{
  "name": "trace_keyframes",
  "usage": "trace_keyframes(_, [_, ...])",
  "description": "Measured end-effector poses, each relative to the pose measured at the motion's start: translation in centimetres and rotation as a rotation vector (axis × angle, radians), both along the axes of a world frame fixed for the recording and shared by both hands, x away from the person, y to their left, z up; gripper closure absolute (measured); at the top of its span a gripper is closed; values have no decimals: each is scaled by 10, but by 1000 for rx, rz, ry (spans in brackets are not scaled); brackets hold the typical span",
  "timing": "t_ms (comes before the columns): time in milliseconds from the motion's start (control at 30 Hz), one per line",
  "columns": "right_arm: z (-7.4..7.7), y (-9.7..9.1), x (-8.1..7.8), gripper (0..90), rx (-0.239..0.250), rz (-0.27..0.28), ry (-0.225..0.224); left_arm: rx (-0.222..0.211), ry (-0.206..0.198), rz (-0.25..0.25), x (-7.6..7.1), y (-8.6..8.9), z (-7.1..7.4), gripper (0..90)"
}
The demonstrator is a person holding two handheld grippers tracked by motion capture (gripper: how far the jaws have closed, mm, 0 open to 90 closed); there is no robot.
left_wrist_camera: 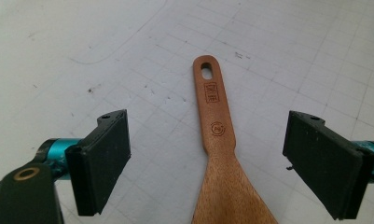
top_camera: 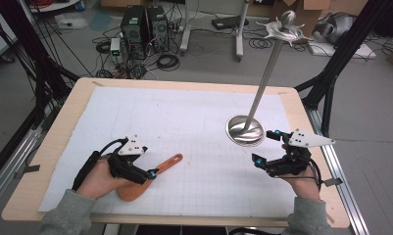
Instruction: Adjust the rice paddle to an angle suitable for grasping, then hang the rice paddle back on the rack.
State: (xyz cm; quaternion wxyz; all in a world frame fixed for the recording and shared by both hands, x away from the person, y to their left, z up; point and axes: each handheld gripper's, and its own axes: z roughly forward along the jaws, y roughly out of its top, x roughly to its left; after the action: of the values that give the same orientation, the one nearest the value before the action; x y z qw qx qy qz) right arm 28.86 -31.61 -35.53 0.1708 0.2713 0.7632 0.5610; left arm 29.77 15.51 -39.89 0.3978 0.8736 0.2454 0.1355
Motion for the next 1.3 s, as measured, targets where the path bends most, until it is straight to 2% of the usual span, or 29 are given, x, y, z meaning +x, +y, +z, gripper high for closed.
trace_keyframes(500, [1,-2,-1,3,9,-1,-4,24,40,-8,9,-10,-1,159])
trace_keyframes(633, [1,-2,-1,2,9,1,-2,42,44,-16,12,-15,-3,183])
trace_keyframes(733, [1,-2,-1,3,3,-7,6,37,57,-19,17,-19,-3,201])
trace_keyframes(1067, [1,-3,-1,2,6,-10,8,70,102,1,29,-26,-12,204])
trace_keyframes(1200, [1,-3,-1,3,5,-9,11,112,106,-4,31,-29,-15,223])
trace_keyframes(1300, [1,-3,-1,3,10,-11,11,119,121,-6,32,-31,-17,246])
